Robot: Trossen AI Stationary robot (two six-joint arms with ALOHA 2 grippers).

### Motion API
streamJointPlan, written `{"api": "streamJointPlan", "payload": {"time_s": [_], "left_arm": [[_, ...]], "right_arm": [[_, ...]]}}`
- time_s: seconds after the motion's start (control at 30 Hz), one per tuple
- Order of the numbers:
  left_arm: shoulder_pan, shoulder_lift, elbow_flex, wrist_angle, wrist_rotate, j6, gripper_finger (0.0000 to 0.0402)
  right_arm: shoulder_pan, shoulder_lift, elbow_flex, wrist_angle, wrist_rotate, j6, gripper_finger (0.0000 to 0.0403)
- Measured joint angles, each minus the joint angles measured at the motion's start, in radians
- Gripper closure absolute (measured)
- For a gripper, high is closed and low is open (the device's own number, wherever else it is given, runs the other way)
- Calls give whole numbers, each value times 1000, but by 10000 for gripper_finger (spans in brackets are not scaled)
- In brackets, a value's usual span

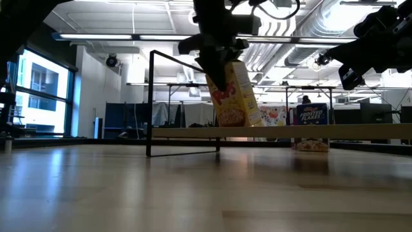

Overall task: Stack cereal on shelf
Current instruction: Put the top yellow cereal box on the shelf

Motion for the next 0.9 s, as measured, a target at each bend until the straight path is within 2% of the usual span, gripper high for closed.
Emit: {"api": "streamJointPlan", "payload": {"time_s": [0.4,0.9], "left_arm": [[-13,4,-3,-4,-9,-2,172],[-41,1,-2,-2,-69,24,165]], "right_arm": [[0,0,0,0,0,0,402],[0,0,0,0,0,0,402]]}}
